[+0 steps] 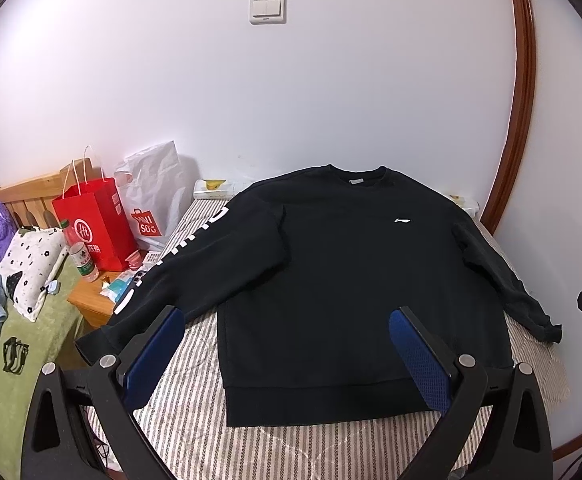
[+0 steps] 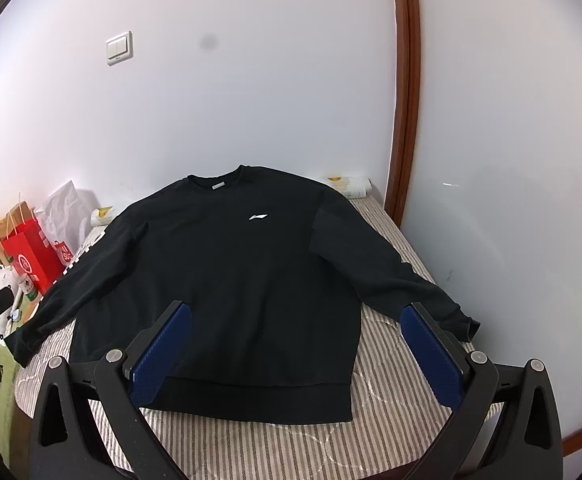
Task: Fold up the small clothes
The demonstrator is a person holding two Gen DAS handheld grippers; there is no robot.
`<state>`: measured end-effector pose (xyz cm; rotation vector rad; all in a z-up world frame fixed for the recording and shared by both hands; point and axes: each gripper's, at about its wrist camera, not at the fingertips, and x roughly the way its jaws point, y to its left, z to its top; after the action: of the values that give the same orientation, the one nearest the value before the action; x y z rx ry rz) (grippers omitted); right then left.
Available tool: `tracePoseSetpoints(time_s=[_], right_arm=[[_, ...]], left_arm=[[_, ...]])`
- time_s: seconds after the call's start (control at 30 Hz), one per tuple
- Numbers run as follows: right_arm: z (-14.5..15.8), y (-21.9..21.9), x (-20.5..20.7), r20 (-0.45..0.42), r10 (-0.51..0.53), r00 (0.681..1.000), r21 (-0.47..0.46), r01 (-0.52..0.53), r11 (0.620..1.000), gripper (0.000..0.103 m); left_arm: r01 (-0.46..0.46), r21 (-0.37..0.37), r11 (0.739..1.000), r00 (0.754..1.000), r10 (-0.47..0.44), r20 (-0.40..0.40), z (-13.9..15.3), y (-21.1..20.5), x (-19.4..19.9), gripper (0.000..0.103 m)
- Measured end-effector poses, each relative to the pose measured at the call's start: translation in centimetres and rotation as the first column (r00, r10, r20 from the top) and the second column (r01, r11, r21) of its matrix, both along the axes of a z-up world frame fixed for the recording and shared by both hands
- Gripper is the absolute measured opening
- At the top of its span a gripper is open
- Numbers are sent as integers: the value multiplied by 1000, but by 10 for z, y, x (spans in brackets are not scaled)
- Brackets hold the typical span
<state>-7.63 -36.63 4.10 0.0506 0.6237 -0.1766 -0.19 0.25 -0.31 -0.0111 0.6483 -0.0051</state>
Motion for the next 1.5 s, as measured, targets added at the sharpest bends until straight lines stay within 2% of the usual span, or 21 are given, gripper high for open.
tracePoseSetpoints(time_s=[1.1, 1.23, 1.4, 1.5], right_arm=[[3, 13, 1, 0, 29, 1000, -9, -29, 1000, 103], [-4, 21, 7, -15, 45, 999, -28, -45, 999, 103], [-31, 30, 29, -74, 51, 996, -34, -53, 998, 103], [-56, 36, 46, -101, 47, 994, -32, -51, 998, 103]], left_arm=[[0, -15, 1000, 1000, 0, 0, -3, 3, 1, 103], [-33, -27, 999, 999, 32, -14, -19, 16, 9, 103], [-113, -94, 989, 988, 102, -114, -56, 52, 31, 103], [-176, -91, 980, 974, 160, -160, -82, 74, 42, 102]])
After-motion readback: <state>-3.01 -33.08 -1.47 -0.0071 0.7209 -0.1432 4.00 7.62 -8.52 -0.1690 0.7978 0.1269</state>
